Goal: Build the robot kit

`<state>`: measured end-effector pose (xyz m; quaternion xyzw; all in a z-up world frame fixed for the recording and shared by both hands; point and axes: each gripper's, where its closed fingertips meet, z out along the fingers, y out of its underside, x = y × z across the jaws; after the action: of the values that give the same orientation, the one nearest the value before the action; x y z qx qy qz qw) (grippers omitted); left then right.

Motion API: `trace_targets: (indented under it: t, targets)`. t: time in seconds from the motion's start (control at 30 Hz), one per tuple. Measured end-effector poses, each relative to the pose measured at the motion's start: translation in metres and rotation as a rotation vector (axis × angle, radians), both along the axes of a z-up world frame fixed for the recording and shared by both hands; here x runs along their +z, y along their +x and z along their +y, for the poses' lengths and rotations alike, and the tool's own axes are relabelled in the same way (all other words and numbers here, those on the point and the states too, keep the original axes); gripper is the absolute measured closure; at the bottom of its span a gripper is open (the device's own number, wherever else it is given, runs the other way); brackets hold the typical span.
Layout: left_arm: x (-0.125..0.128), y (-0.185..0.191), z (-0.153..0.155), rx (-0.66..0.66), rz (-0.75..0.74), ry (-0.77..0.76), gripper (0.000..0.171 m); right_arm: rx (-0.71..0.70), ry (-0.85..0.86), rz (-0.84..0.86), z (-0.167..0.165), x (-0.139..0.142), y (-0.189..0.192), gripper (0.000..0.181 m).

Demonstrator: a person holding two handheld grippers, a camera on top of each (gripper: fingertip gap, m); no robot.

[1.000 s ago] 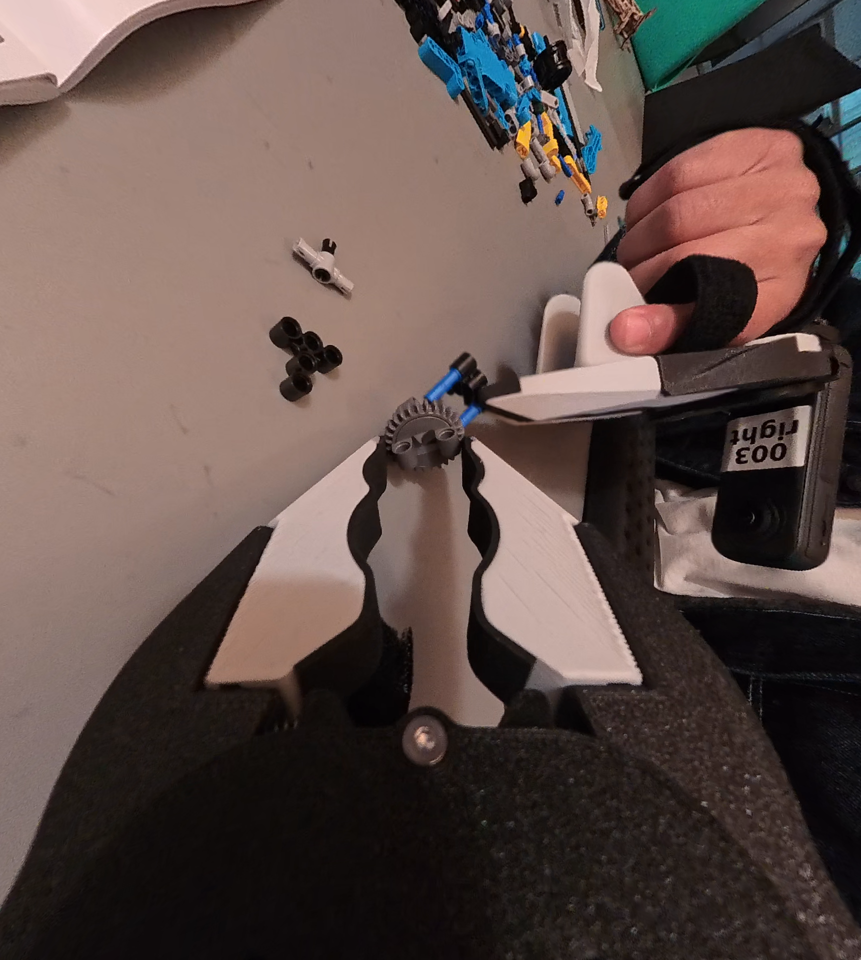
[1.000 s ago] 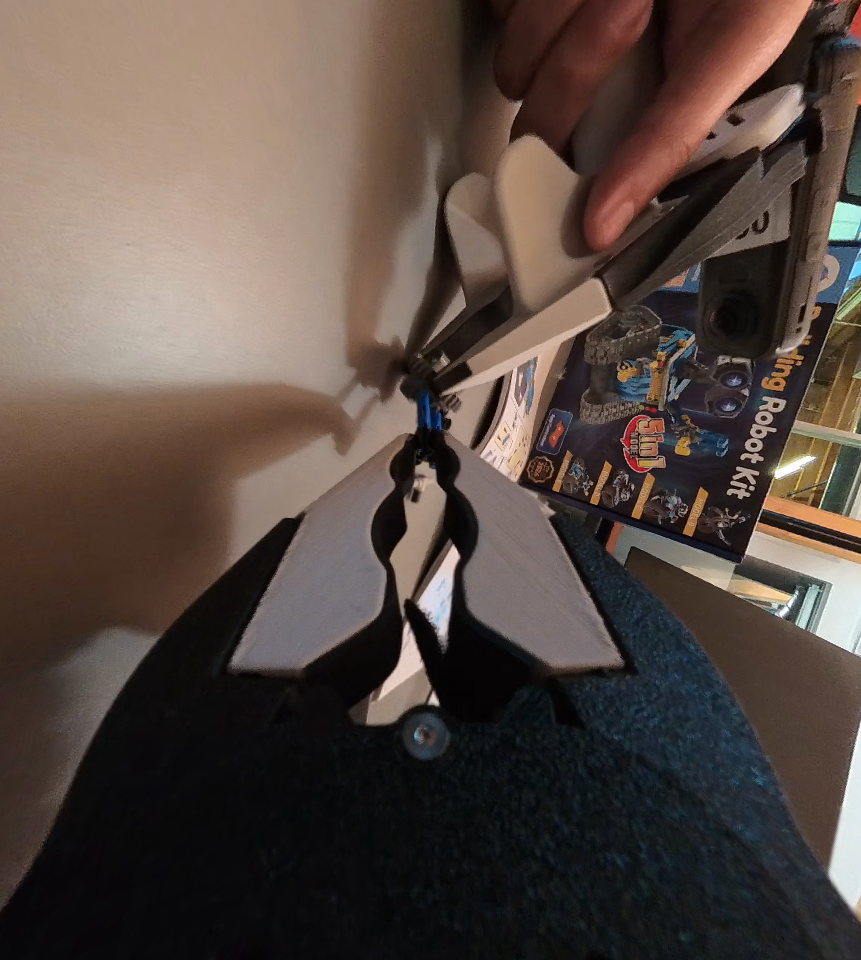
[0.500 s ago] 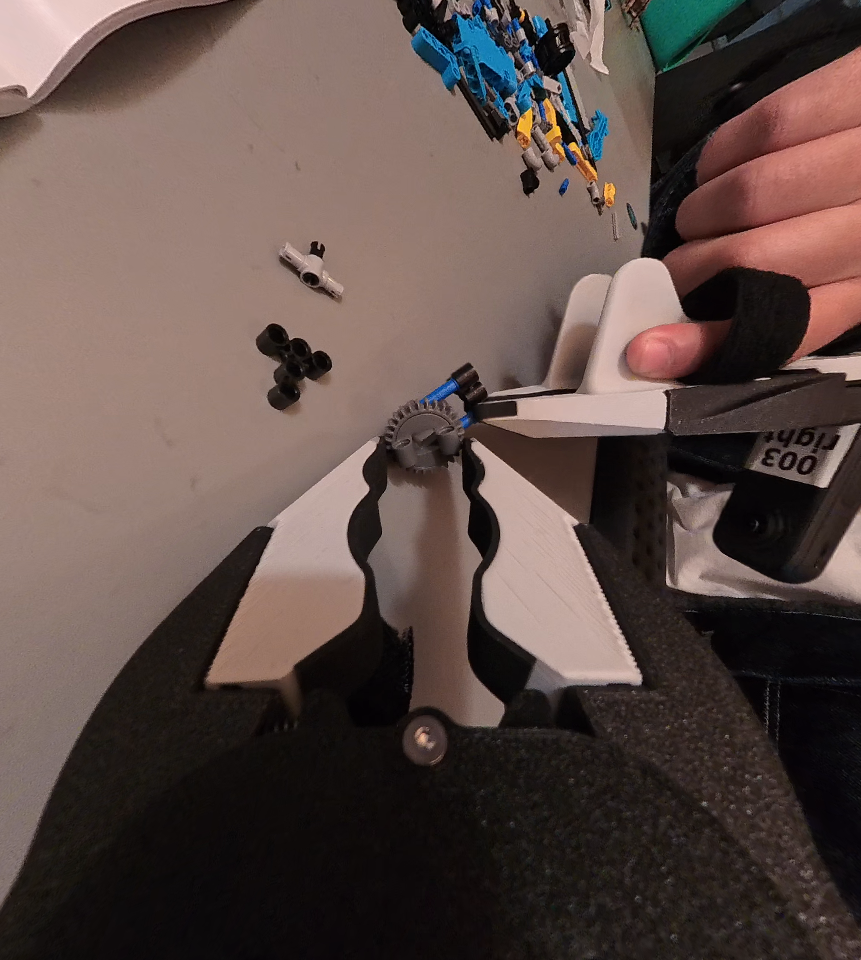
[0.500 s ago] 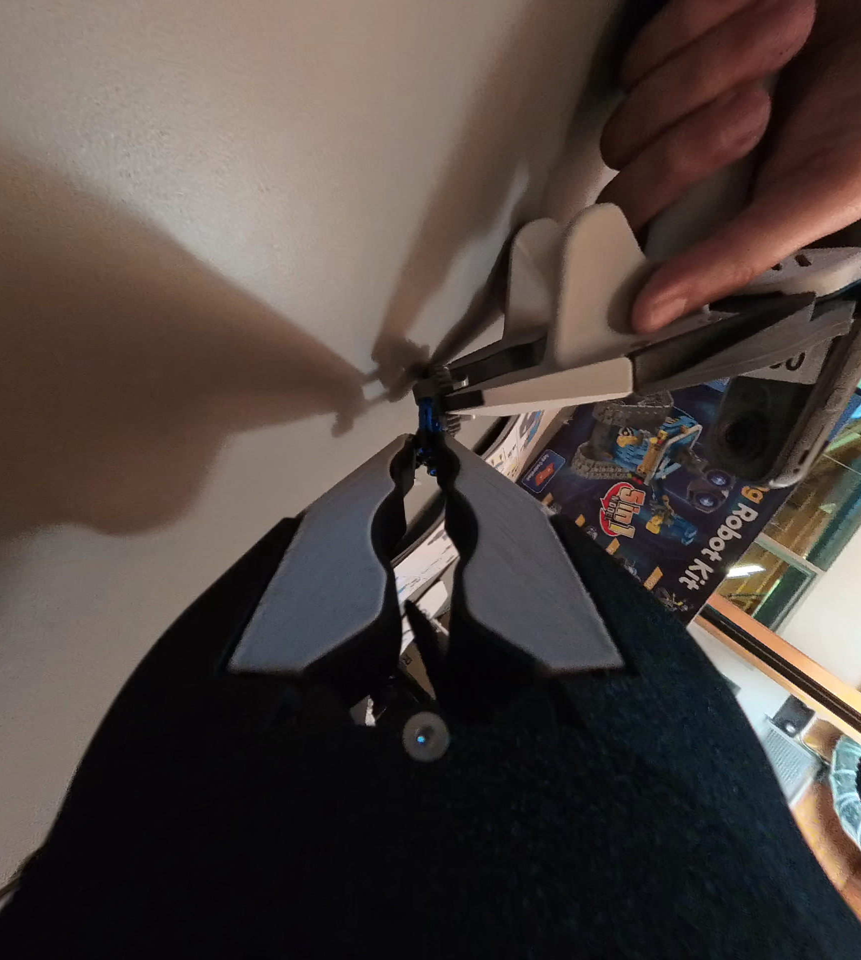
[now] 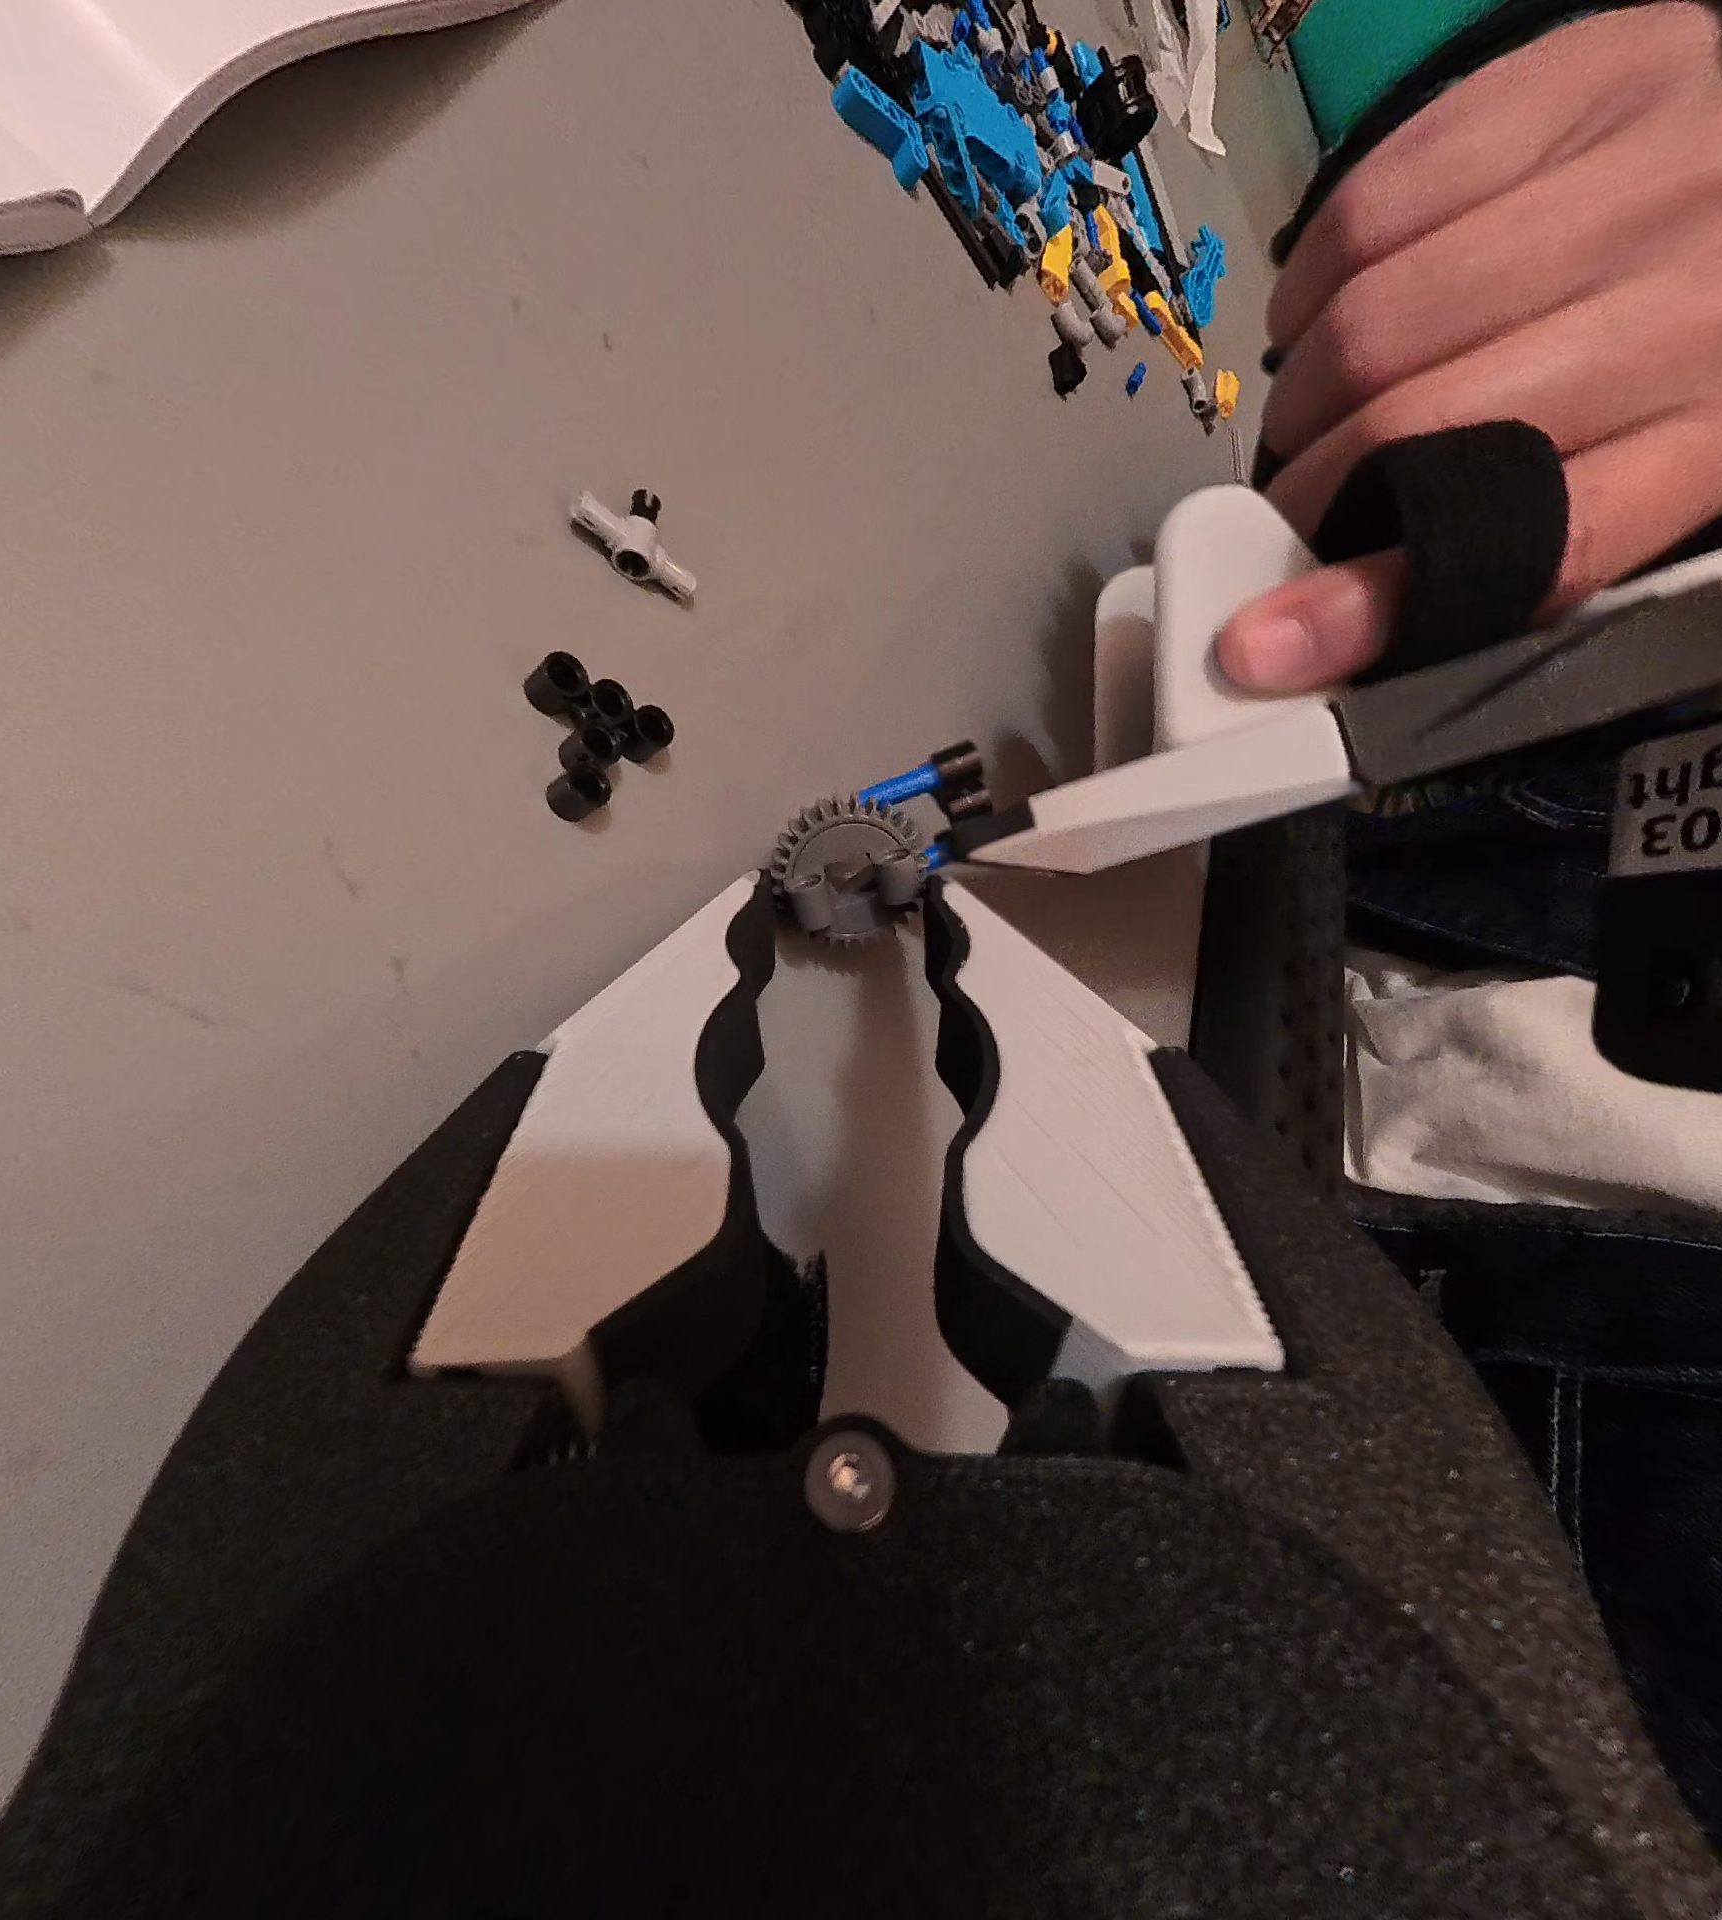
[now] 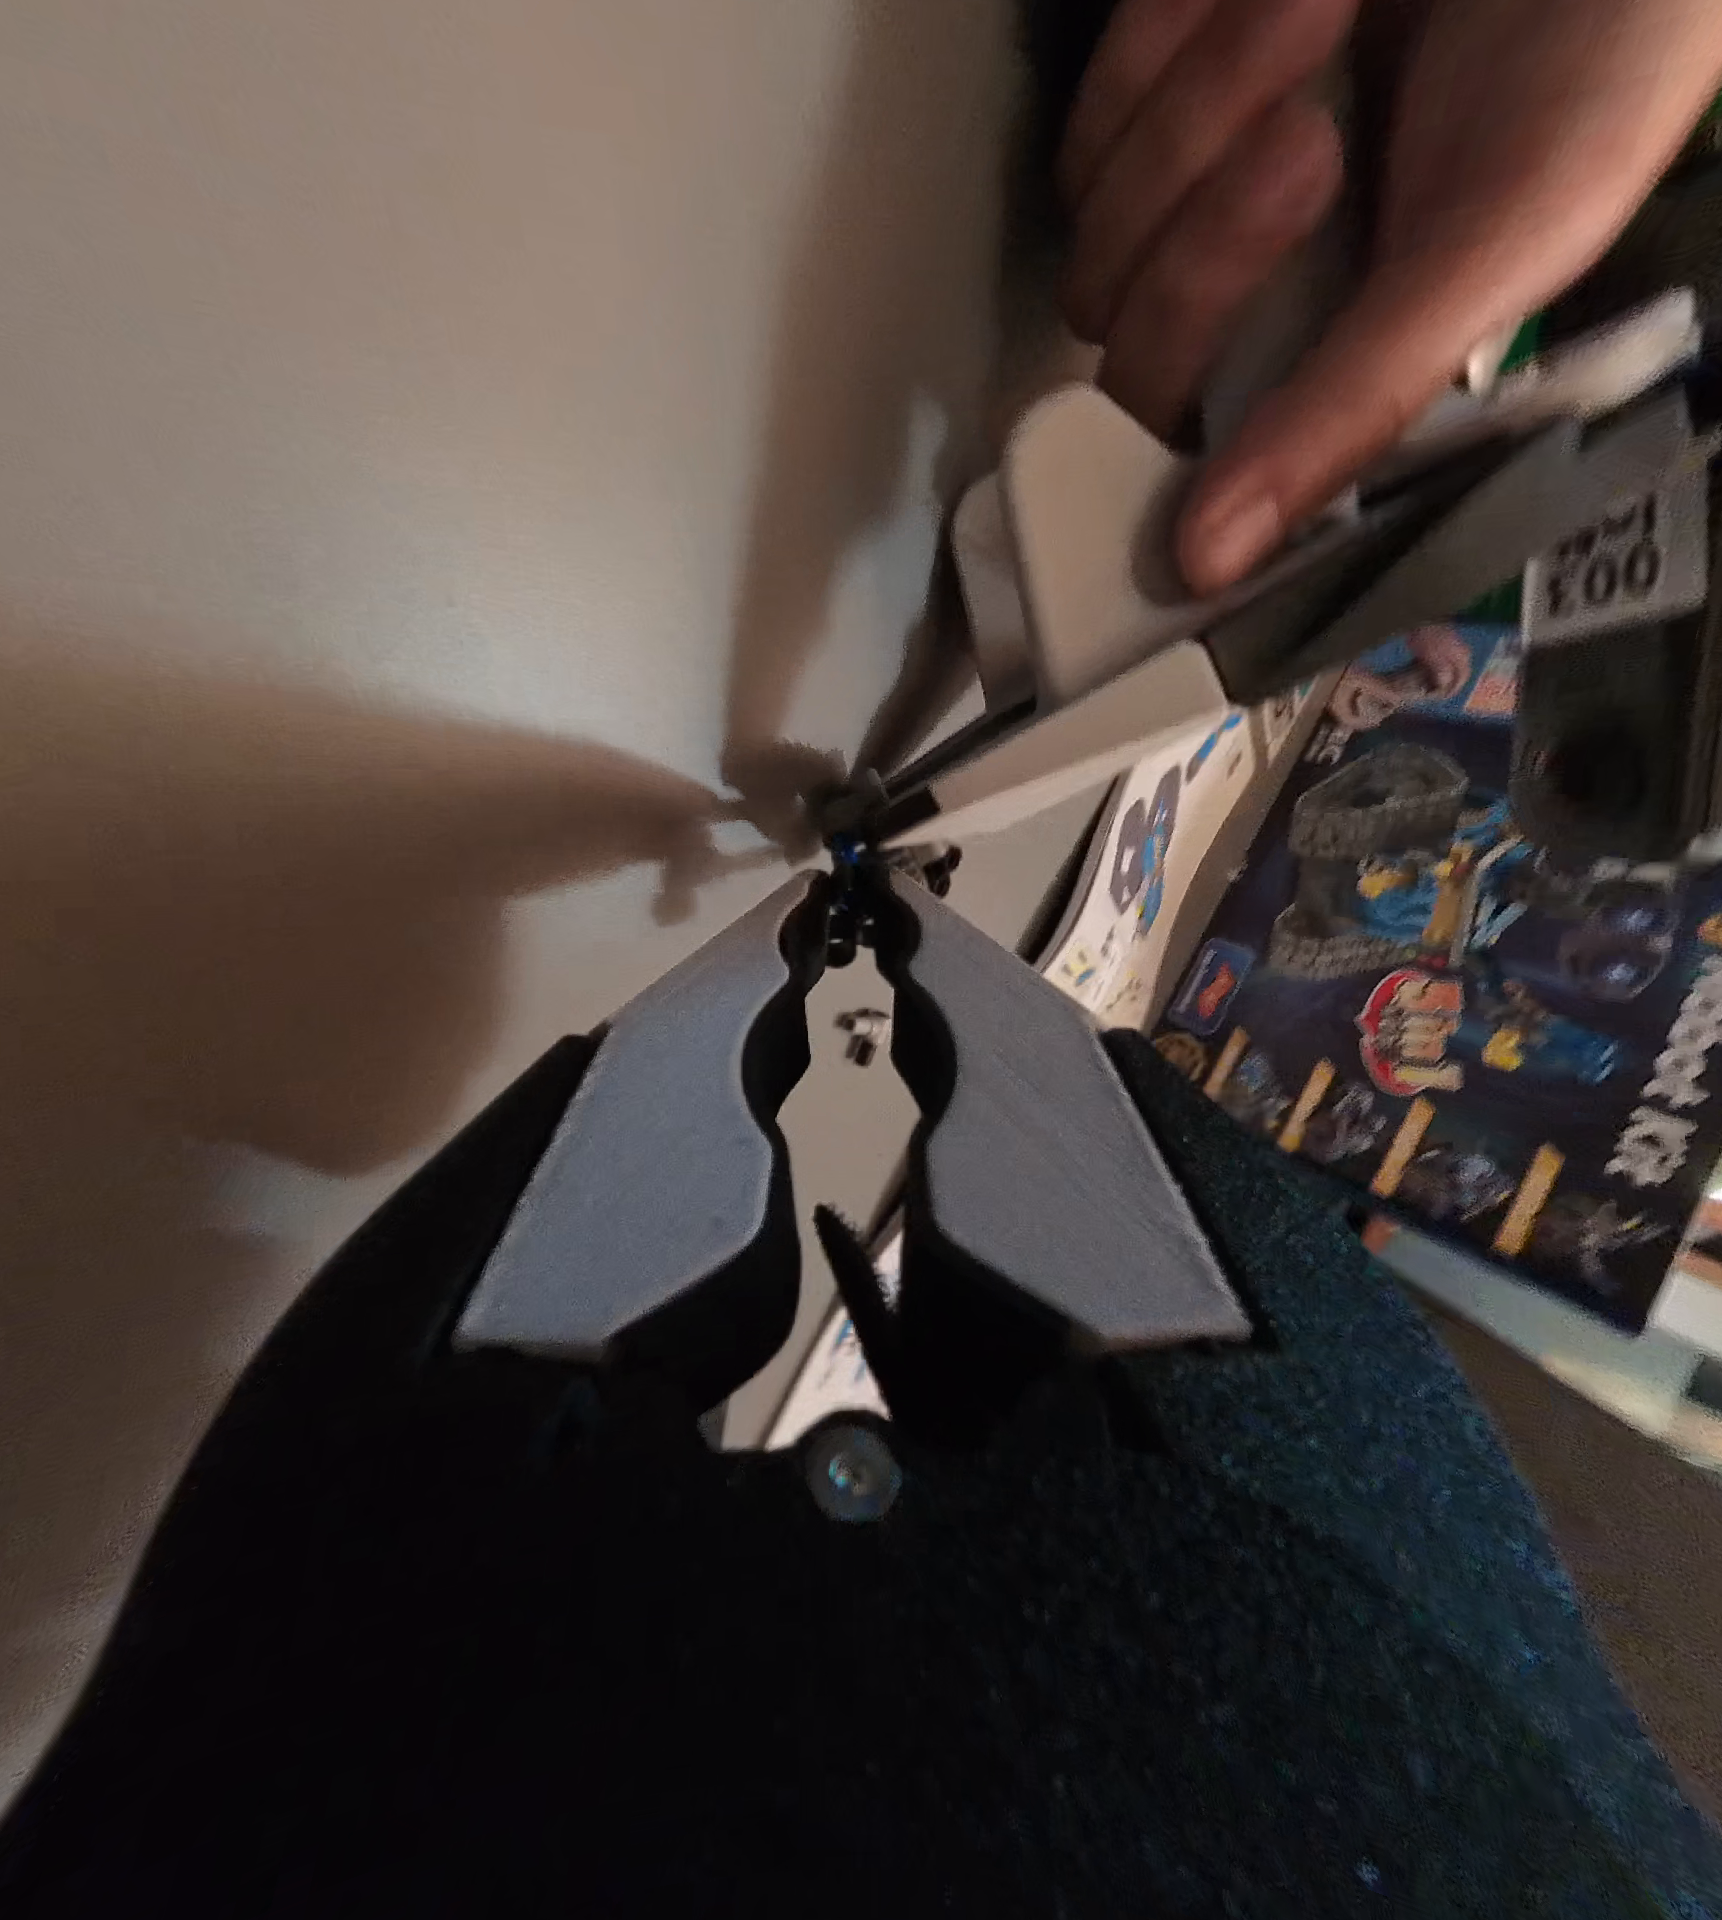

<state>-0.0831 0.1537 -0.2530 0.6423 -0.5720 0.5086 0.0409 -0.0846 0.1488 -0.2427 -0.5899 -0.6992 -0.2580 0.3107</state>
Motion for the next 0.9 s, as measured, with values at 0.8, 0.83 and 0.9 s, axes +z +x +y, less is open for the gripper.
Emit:
trace_targets:
  t: [0.8,0.83,0.9]
  targets:
    - [-0.003,0.001,-0.003,-0.034,-0.026,0.110,0.145,0.032,-0.105,0.077,-0.005,-0.008,-0.004,0.174]
    - [-0.003,0.001,-0.003,-0.030,-0.024,0.095,0.144,0.024,-0.103,0.086,-0.005,-0.007,-0.002,0.174]
    - [0.000,0.003,-0.001,-0.014,-0.032,0.064,0.144,-0.034,-0.088,0.127,-0.003,-0.003,0.002,0.174]
